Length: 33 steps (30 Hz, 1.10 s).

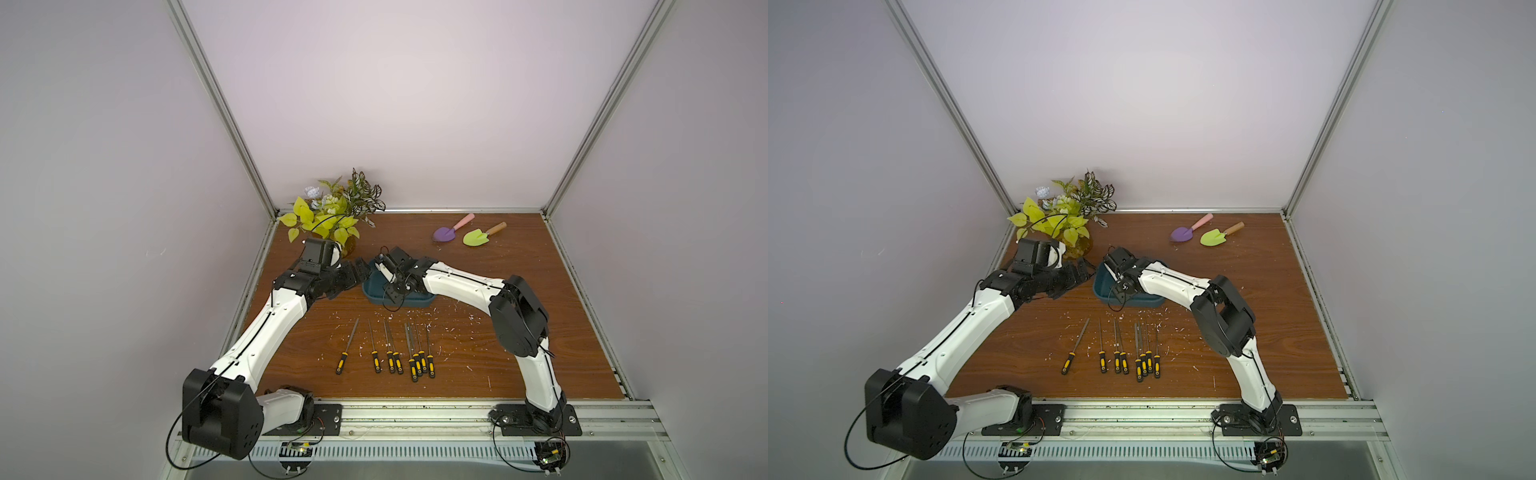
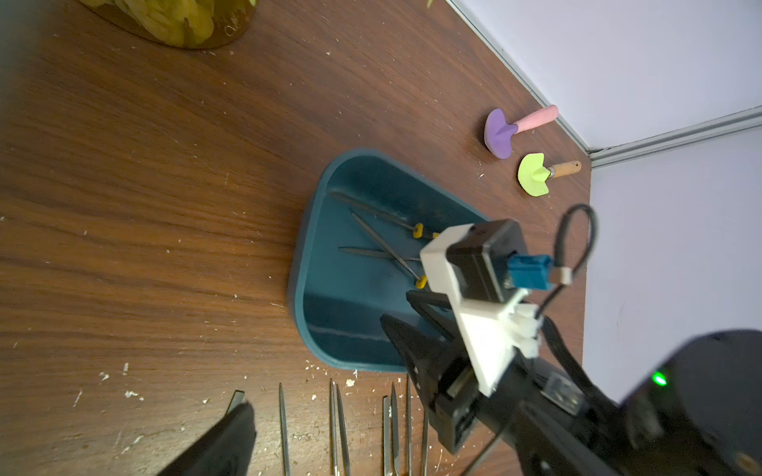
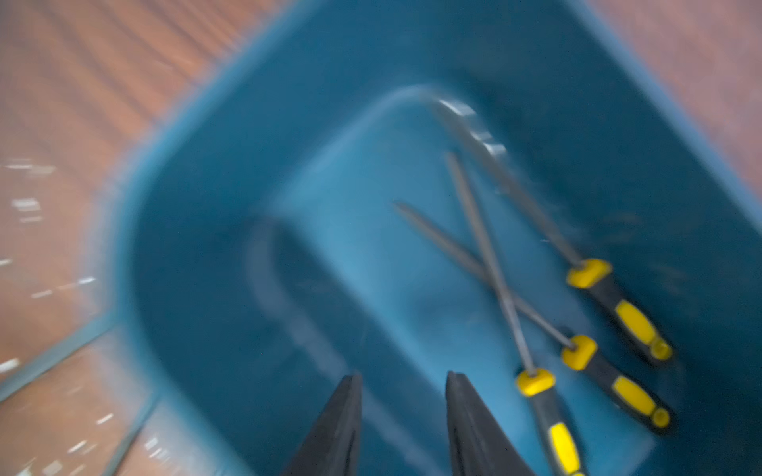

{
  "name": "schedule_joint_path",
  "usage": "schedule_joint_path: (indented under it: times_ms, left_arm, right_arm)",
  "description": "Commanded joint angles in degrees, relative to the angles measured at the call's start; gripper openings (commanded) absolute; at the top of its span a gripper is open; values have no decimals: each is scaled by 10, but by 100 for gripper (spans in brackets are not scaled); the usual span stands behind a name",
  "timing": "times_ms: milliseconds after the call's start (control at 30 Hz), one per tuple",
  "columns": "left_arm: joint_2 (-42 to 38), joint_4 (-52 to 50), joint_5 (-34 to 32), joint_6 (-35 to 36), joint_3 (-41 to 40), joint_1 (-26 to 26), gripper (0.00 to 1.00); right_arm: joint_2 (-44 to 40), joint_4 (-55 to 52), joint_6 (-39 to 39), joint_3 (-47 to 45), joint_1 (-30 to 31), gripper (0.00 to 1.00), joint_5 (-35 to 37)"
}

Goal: Put the file tool into the storage box
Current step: Adjust the file tool in the storage box.

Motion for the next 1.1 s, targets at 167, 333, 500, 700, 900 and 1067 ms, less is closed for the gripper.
schedule_joint_path:
  times_ms: [167, 333, 500, 700, 900, 1067]
  left_arm:
    - [-12, -9, 3, 9, -7, 3, 99]
    - [-1, -9, 3, 12, -1, 2, 100]
    - [4, -12, 4, 14, 5, 3, 100]
    - [6, -20, 1, 27, 9, 3, 99]
    - [6, -19, 0, 33, 6, 3, 100]
    - [8, -20, 7, 38, -3, 2, 99]
  right_arm:
    - [45, -5, 14, 66, -36, 40, -23]
    - [87, -21, 4, 110, -44, 40, -14]
    - [105, -29, 4, 149, -59, 40, -1]
    - [87, -39, -5, 170, -62, 42, -26]
    - [-13, -30, 37, 89, -42, 44, -20]
    - [-154, 28, 154, -68, -11, 46, 16]
